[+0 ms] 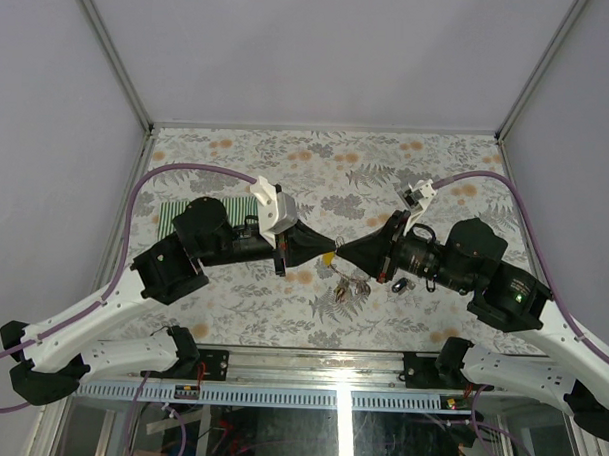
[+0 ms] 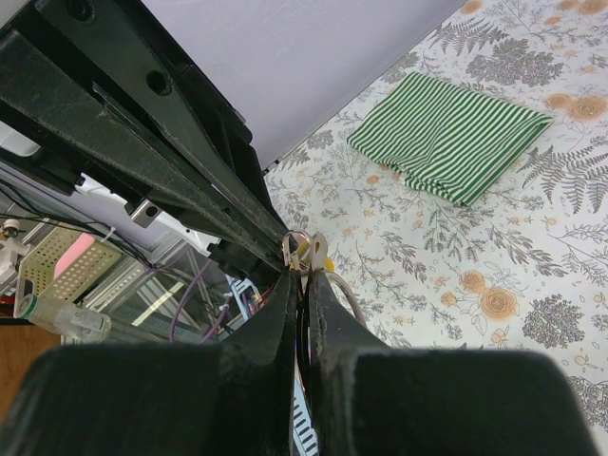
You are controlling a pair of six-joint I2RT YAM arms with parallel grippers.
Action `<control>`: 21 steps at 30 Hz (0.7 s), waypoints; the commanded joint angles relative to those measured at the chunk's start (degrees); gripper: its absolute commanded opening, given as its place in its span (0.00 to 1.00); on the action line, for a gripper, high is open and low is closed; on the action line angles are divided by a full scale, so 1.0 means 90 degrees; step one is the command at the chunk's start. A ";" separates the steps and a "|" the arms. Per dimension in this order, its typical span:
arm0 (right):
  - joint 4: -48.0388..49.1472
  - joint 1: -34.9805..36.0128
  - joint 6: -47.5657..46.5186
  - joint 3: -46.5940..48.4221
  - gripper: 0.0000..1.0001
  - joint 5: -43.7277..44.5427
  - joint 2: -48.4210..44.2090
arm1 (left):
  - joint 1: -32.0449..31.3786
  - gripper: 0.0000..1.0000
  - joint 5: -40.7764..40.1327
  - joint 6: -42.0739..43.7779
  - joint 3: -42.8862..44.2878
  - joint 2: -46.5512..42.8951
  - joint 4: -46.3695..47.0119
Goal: Put the keys on the keyring
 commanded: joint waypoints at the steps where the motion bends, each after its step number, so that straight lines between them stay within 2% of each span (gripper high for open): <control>1: 0.0562 0.0040 0.0082 0.0194 0.00 -0.0174 -0.0011 | 0.0015 0.00 0.0044 0.0018 0.0178 -0.0059 0.0509; 21: 0.0413 0.0047 0.0141 0.0183 0.00 -0.0445 0.0029 | 0.0016 0.00 -0.0231 -0.0043 0.0102 -0.0135 0.0642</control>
